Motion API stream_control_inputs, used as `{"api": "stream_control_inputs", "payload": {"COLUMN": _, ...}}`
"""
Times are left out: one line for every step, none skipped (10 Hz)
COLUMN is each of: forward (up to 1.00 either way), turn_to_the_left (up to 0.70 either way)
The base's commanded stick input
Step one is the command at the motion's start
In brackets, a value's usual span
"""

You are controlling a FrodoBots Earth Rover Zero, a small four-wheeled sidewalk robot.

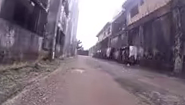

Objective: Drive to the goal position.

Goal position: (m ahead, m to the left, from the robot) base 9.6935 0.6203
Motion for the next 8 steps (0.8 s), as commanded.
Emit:
{"api": "stream_control_inputs", "payload": {"forward": 0.70, "turn_to_the_left": 0.00}}
{"api": "stream_control_inputs", "payload": {"forward": 0.70, "turn_to_the_left": 0.00}}
{"api": "stream_control_inputs", "payload": {"forward": 0.70, "turn_to_the_left": 0.00}}
{"api": "stream_control_inputs", "payload": {"forward": 0.70, "turn_to_the_left": 0.00}}
{"api": "stream_control_inputs", "payload": {"forward": 0.70, "turn_to_the_left": 0.00}}
{"api": "stream_control_inputs", "payload": {"forward": 0.70, "turn_to_the_left": 0.00}}
{"api": "stream_control_inputs", "payload": {"forward": 0.70, "turn_to_the_left": 0.00}}
{"api": "stream_control_inputs", "payload": {"forward": 0.70, "turn_to_the_left": 0.00}}
